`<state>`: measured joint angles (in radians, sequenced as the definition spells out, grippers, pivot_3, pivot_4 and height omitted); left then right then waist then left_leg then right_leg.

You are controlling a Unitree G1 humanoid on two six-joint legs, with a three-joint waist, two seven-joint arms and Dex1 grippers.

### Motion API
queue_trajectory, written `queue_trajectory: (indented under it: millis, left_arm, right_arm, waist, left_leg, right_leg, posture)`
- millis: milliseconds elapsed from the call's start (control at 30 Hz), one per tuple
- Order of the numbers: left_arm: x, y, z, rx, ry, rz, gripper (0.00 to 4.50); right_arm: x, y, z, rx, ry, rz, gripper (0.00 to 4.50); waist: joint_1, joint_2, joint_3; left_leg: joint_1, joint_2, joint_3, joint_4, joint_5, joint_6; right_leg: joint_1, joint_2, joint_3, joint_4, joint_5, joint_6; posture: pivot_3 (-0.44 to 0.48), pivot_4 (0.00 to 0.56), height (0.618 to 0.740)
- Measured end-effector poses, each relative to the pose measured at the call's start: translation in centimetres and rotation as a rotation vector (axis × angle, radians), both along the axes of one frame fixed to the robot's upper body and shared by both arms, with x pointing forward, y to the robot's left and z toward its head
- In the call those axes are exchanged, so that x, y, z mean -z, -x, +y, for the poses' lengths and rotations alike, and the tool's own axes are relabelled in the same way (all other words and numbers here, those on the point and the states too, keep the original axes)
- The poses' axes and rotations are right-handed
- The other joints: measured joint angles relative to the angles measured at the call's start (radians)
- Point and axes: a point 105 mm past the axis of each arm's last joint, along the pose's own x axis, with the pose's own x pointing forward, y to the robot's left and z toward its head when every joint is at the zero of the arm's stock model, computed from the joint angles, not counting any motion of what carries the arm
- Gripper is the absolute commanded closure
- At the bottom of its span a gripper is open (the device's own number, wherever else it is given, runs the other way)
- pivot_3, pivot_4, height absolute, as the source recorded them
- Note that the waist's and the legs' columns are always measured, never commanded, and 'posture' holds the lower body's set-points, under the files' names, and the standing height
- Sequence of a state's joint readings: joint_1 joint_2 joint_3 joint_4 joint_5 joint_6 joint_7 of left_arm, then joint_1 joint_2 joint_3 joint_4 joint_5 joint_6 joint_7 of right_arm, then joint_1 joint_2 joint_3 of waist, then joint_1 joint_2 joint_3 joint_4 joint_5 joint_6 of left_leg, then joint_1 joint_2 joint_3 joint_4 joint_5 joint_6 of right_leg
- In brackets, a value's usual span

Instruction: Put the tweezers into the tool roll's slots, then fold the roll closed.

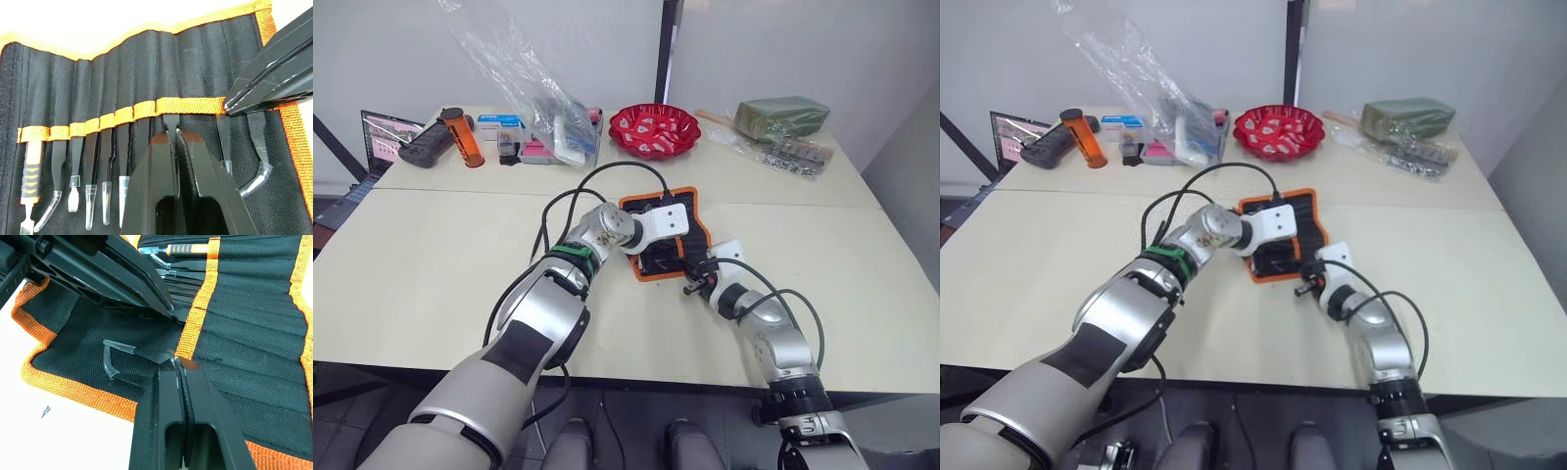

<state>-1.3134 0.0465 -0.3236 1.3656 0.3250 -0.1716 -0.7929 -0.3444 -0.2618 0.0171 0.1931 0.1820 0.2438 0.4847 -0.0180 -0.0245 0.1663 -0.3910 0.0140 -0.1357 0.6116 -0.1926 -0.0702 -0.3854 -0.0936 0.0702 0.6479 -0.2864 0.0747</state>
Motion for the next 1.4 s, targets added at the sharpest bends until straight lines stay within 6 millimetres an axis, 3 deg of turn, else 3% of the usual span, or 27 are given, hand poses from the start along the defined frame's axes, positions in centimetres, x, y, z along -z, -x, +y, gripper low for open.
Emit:
queue_trajectory:
  millis: [200, 367, 467, 567, 667, 767, 867, 967, 1167, 1400]
  left_arm:
    - [-0.6, -0.4, 0.2, -0.034, 0.058, -0.001, 1.80]
    - [-1.5, -1.0, 1.8, -0.089, 0.144, 0.041, 0.15]
    - [-2.6, -1.2, 3.0, -0.095, 0.206, 0.072, 0.07]
    - [-5.2, -1.7, 4.9, -0.092, 0.285, 0.037, 0.07]
    - [-10.0, -2.4, 9.3, -0.144, 0.439, -0.057, 0.07]
    - [-11.2, -2.0, 13.1, -0.208, 0.500, -0.093, 0.07]
    - [-8.6, 0.2, 18.1, -0.333, 0.534, -0.046, 0.07]
    - [-6.3, 2.9, 21.7, -0.480, 0.570, 0.007, 0.07]
    - [-5.9, 9.1, 26.0, -0.692, 0.641, -0.093, 0.07]
    - [-0.8, 16.9, 30.4, -0.982, 0.677, -0.095, 0.07]
  right_arm:
    - [0.0, 0.0, 0.1, -0.003, 0.000, 0.002, 4.50]
    - [-0.1, -0.1, 0.3, -0.016, 0.002, 0.004, 4.50]
    - [-0.1, -0.2, 0.5, -0.023, 0.002, 0.005, 4.50]
    - [-0.4, -0.5, 0.8, -0.029, -0.011, 0.001, 4.50]
    - [-0.4, -0.6, 1.0, -0.034, -0.023, 0.004, 4.50]
    - [-0.4, -0.6, 1.0, -0.039, -0.027, 0.009, 4.50]
    - [-0.4, -0.9, 1.4, -0.060, -0.027, 0.013, 4.50]
    - [-0.4, -1.0, 1.3, -0.062, -0.023, 0.014, 4.50]
    - [-0.2, -1.3, 1.4, -0.085, -0.012, 0.020, 4.50]
    - [0.1, -1.6, 1.2, -0.112, 0.007, 0.033, 4.50]
  waist:
    - [-0.002, 0.000, 0.000]
    - [-0.009, 0.000, 0.000]
    - [-0.013, 0.000, 0.000]
    - [-0.022, 0.000, 0.000]
    - [-0.029, 0.001, 0.000]
    - [-0.030, 0.002, -0.001]
    - [-0.042, 0.003, -0.002]
    - [-0.040, 0.003, -0.002]
    - [-0.036, 0.002, -0.003]
    - [-0.032, -0.001, -0.004]
  left_leg:
    - [0.000, 0.000, 0.000, 0.000, 0.000, 0.000]
    - [0.001, 0.000, 0.000, 0.000, 0.000, 0.000]
    - [0.001, 0.000, 0.000, 0.000, 0.000, 0.000]
    - [0.001, 0.001, 0.000, -0.001, 0.000, 0.000]
    - [0.002, 0.001, 0.000, -0.002, 0.000, 0.000]
    - [0.004, 0.001, -0.001, -0.001, 0.000, 0.000]
    - [0.004, 0.001, -0.002, -0.002, 0.000, 0.000]
    - [0.003, 0.001, -0.005, -0.001, 0.000, 0.000]
    - [0.008, 0.002, -0.002, -0.002, 0.000, 0.000]
    - [0.012, 0.004, 0.000, -0.002, 0.000, -0.001]
  right_leg:
    - [0.000, 0.000, 0.000, 0.000, 0.000, 0.000]
    - [0.000, 0.000, 0.000, 0.000, 0.000, 0.000]
    - [0.000, 0.000, 0.000, 0.000, 0.000, 0.000]
    - [0.000, 0.000, 0.000, 0.001, 0.000, -0.001]
    - [0.000, 0.001, 0.000, 0.002, 0.001, -0.002]
    - [0.002, 0.000, 0.000, 0.002, 0.002, -0.003]
    - [0.001, 0.001, 0.001, 0.007, 0.002, -0.004]
    - [0.001, 0.001, 0.000, 0.010, 0.003, -0.005]
    - [0.003, 0.001, 0.001, 0.007, 0.002, -0.005]
    - [0.007, 0.002, 0.001, 0.005, 0.002, -0.007]
  posture:
    - [0.000, 0.150, 0.740]
    - [0.000, 0.150, 0.740]
    - [0.000, 0.150, 0.740]
    - [0.000, 0.150, 0.740]
    - [0.000, 0.150, 0.740]
    - [0.000, 0.150, 0.740]
    - [0.000, 0.150, 0.740]
    - [0.000, 0.150, 0.740]
    - [0.000, 0.150, 0.740]
    - [0.000, 0.150, 0.740]
